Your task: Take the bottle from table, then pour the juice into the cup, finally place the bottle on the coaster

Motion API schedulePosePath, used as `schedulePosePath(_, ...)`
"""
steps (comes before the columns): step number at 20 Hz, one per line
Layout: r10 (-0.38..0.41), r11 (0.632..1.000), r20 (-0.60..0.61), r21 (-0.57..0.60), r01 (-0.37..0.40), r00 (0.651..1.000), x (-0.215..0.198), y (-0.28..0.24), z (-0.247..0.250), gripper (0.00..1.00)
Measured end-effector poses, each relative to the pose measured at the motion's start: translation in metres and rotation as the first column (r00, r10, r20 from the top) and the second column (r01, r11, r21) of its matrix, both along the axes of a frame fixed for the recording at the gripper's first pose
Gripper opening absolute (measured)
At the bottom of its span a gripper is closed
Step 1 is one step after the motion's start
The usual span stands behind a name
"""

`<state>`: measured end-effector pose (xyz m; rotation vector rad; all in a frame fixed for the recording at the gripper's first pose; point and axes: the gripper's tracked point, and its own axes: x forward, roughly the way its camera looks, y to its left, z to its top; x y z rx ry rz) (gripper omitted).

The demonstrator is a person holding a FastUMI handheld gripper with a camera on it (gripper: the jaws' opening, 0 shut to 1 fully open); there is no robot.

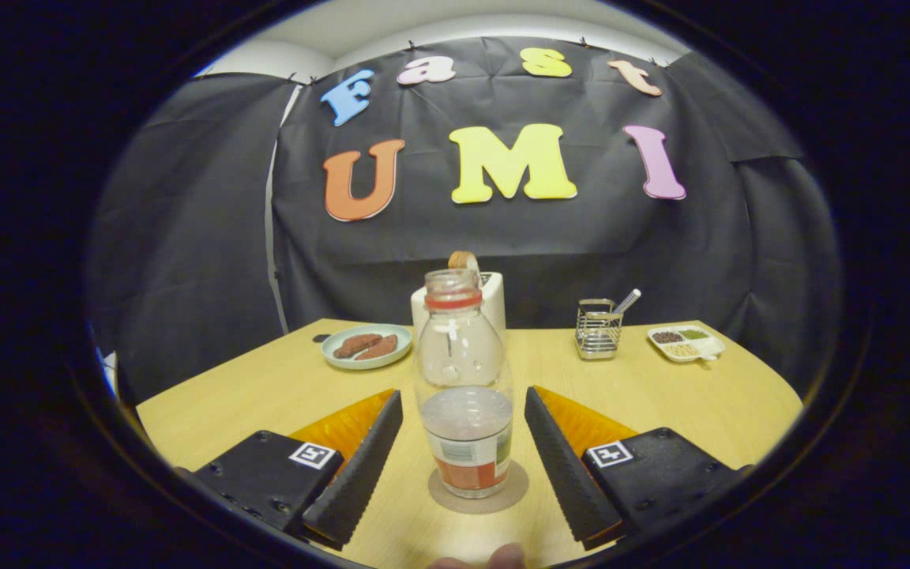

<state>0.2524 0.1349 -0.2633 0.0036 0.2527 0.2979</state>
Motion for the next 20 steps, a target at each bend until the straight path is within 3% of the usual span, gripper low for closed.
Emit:
schedulePosePath(6,-0.072,0.997,0.091,0.015,0.070,0.993,-0.036,-0.021,0.087,1.00)
schedulePosePath(12,-0.203,0.978,0.212,-0.009,0.210,0.956,-0.116,-0.069,0.190,1.00)
schedulePosePath(20,-0.233,0.972,0.262,0.028,0.234,0.936,-0.213,-0.097,0.240,1.00)
